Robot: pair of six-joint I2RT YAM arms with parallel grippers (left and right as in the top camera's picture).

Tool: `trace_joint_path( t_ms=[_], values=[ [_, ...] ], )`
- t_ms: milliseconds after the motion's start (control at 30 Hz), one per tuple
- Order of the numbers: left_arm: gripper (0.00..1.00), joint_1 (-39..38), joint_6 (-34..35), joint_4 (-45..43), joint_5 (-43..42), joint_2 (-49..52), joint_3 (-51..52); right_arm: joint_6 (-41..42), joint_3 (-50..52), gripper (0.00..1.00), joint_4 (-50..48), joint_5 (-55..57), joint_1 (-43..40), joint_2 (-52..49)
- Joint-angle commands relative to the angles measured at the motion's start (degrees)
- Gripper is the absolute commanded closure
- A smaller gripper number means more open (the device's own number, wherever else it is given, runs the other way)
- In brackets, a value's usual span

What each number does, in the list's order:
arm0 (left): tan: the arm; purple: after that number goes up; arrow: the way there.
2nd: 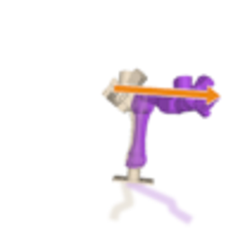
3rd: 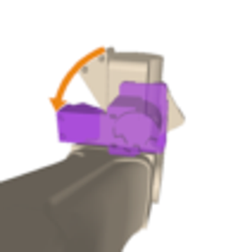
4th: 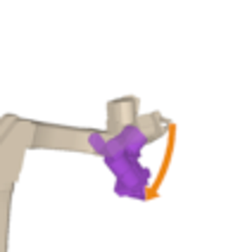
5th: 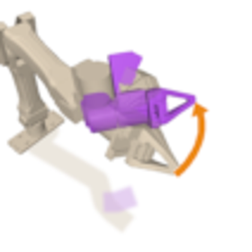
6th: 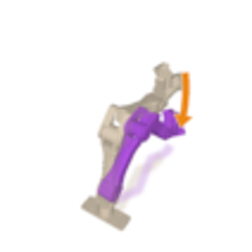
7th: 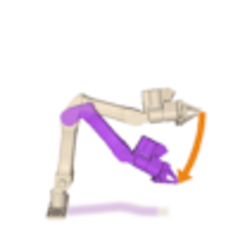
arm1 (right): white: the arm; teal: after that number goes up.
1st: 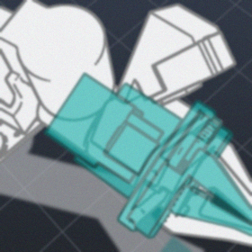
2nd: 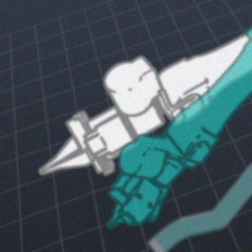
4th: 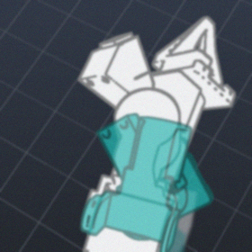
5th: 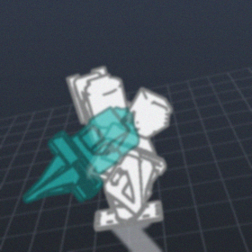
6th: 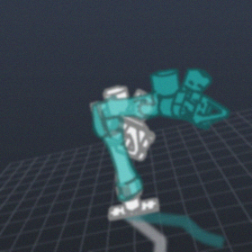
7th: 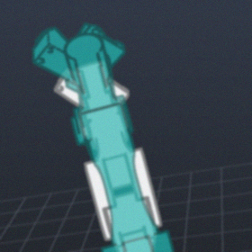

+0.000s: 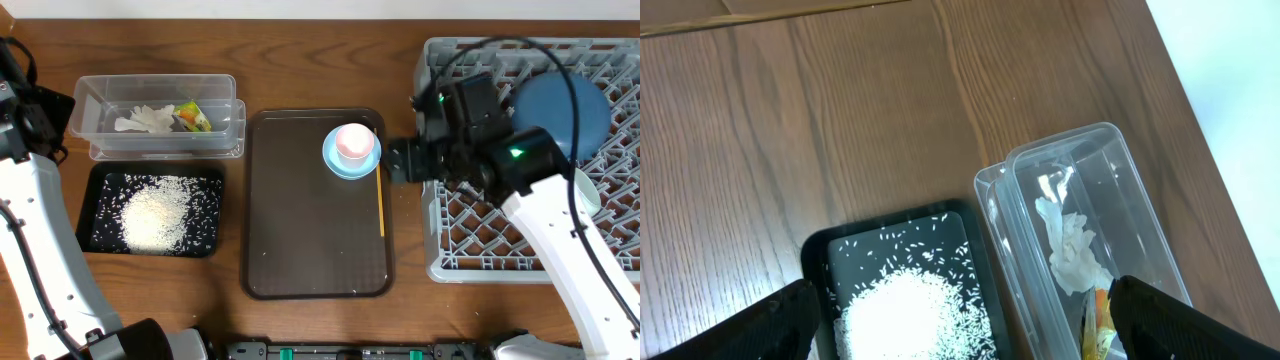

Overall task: Sort waste into correct bins and load items into the dishwasher rack
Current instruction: 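Move the right gripper to the pink cup on the blue saucer, then grasp the pink cup rim with the right gripper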

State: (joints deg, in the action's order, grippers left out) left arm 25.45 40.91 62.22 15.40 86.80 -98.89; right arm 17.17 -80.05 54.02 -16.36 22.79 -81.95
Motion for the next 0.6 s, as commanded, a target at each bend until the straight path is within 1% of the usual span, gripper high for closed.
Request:
trace_joint_path(
  t_ms=[0,67,133,200,300,433,567],
  values=[
    [0.05,0.2,0.1,0.1,0.8,0.2,0.0,-0.9,-0.6,0.03,-4.8,-8.5,2.3,-0.6],
    [0.05,0.2,0.1,0.1,0.8,0.2,0.0,1.7,-0.6,0.02,-8.2,-4.7,4.0,-1.3],
    [0.05,0.2,0.1,0.1,0.8,0.2,0.0,4.6,-0.6,0.02,-10.5,1.7,5.5,-2.4],
    [0.05,0.2,0.1,0.1,0.8,0.2,0.0,5.5,-0.6,0.01,-12.3,7.0,6.6,-4.4],
    [0.05,0.2,0.1,0.1,0.8,0.2,0.0,4.3,-1.5,0.02,-13.5,6.8,6.9,-8.7],
    [0.05,0.2,0.1,0.1,0.8,0.2,0.0,0.5,-7.7,0.02,-9.0,5.5,7.1,-15.8],
    [0.05,0.2,0.1,0.2,0.8,0.2,0.0,-1.6,-17.8,0.02,-2.1,7.0,8.1,-23.4]
  ],
)
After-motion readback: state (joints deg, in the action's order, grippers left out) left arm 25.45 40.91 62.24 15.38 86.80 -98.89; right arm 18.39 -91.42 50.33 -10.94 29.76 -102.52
